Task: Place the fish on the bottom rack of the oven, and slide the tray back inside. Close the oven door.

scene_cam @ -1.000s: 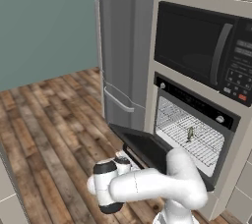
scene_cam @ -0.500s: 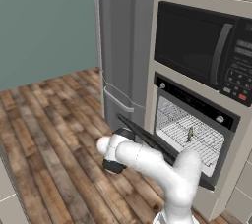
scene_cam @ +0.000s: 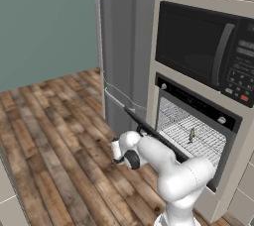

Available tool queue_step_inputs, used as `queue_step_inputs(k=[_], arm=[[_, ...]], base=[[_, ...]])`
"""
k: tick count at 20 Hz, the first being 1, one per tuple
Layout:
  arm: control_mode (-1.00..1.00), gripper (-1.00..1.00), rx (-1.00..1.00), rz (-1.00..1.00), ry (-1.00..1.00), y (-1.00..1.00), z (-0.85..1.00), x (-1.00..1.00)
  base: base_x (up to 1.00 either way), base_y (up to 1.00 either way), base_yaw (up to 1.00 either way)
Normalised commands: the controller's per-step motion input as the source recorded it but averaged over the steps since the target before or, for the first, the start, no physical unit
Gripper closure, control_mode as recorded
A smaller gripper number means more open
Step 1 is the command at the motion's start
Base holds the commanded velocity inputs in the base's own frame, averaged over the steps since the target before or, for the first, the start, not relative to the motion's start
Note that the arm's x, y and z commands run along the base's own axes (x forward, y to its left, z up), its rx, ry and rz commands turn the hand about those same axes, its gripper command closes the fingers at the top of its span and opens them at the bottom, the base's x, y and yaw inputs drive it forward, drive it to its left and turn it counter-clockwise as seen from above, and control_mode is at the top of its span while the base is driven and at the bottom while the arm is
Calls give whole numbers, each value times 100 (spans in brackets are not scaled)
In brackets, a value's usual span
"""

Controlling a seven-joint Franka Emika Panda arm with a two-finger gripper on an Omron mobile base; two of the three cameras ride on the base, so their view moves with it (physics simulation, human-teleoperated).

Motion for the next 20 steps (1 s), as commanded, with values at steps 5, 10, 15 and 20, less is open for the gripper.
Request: queue_step_inputs(k=[5, 10, 15, 20], arm=[[-100, -100, -26, -33, -1, -53, 62, 90], [-100, -100, -7, -28, 0, -94, 43, 100], [-100, -100, 0, -11, -4, -100, 2, 100], [-100, -100, 10, 0, -11, -100, -34, 100]], base=[[0, 0, 0], [0, 0, 0], [0, 0, 0], [0, 0, 0]])
